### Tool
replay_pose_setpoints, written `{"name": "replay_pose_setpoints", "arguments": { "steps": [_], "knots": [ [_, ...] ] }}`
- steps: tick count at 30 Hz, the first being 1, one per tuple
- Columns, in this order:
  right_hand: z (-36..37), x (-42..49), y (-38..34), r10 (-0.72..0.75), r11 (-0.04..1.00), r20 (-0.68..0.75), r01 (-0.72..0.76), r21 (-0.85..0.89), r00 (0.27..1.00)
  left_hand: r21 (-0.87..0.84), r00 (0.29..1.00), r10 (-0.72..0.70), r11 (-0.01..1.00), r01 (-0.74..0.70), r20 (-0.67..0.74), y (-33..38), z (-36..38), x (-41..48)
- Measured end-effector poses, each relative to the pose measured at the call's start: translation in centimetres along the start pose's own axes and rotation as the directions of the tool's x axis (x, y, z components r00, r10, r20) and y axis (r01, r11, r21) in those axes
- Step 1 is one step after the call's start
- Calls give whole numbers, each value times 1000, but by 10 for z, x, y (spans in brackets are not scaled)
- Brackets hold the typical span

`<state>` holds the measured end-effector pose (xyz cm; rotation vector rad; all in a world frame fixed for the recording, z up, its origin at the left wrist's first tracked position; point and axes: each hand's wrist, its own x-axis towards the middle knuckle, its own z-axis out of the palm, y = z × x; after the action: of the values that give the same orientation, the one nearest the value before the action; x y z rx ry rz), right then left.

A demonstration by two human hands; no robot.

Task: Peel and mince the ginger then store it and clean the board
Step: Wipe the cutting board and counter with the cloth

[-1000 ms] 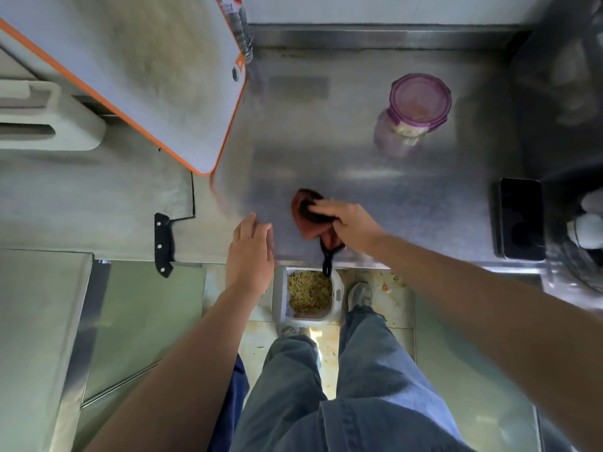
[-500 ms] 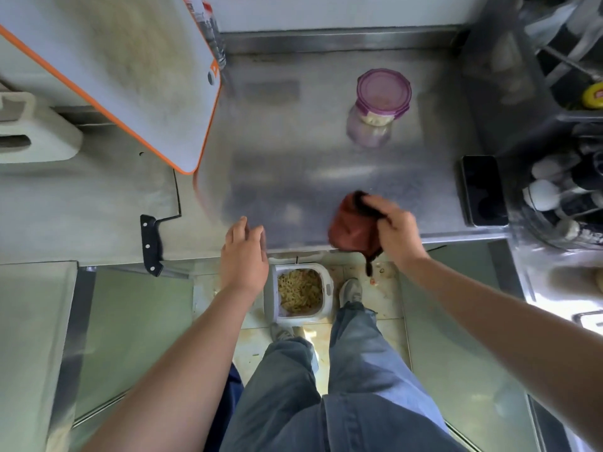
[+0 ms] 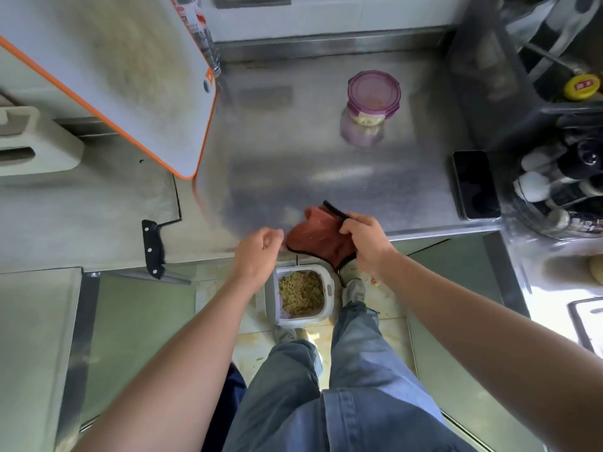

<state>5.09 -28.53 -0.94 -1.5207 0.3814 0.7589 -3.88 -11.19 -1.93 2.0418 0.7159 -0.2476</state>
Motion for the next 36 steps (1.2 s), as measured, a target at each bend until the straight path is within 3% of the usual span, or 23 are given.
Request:
{"name": "replay_pose_setpoints", "arguments": {
  "steps": [2,4,6,9,13,15,16,17,19,20,22,23,25,27,29,31,33,36],
  "knots": [
    [-4,-7,-7,102,992,42,-105,69,994,-194,959,-77,972,133,272,12,1,-4],
    [-11,-11,-4,148,987,104,-154,50,983,-193,925,-48,973,129,377,15,6,-9],
    [-16,-10,1,116,993,116,-120,22,986,-178,952,-37,979,96,305,13,10,-7],
    [-26,-9,-1,-51,992,40,55,-110,998,-150,993,-4,988,22,118,12,10,-5],
    [-49,-8,-9,-166,986,-156,166,-11,974,-20,986,71,997,-75,-149,6,-2,-9],
    [-60,-8,-6,-183,983,-287,182,-28,940,37,980,44,999,-37,-194,-3,-5,-9],
    [-62,-11,-3,-187,982,-295,171,-80,937,60,988,36,998,-27,-147,-7,-6,-10],
    [-60,-15,1,-180,979,-237,149,-141,955,76,998,40,996,-36,-55,-9,-4,-11],
    [-52,-24,9,-77,956,24,81,-281,997,82,983,88,991,-102,160,-10,7,-15],
    [-48,-28,11,-11,929,150,66,-364,989,86,970,131,985,-151,204,-9,13,-16],
    [-47,-27,12,-9,908,211,97,-407,977,146,977,195,967,-206,89,-7,22,-18],
    [-52,-23,10,-84,929,132,125,-349,988,186,984,170,970,-157,-57,-7,23,-18],
    [-74,-11,6,-246,949,-183,198,-247,952,215,935,27,975,53,-354,-10,17,-21],
    [-93,-5,3,-344,922,-344,245,-300,873,203,906,-61,966,159,-419,-11,18,-25],
    [-94,-6,6,-361,893,-243,260,-367,900,208,978,-29,975,73,-208,-3,31,-28],
    [-81,-8,13,-256,884,-10,230,-407,967,204,1000,10,979,-10,0,3,51,-32],
    [-77,-9,16,-212,853,77,222,-472,974,240,993,-43,968,68,-107,4,57,-35],
    [-96,-6,6,-303,883,-117,232,-409,946,216,925,-256,922,321,-282,-11,47,-42]
  ]
}}
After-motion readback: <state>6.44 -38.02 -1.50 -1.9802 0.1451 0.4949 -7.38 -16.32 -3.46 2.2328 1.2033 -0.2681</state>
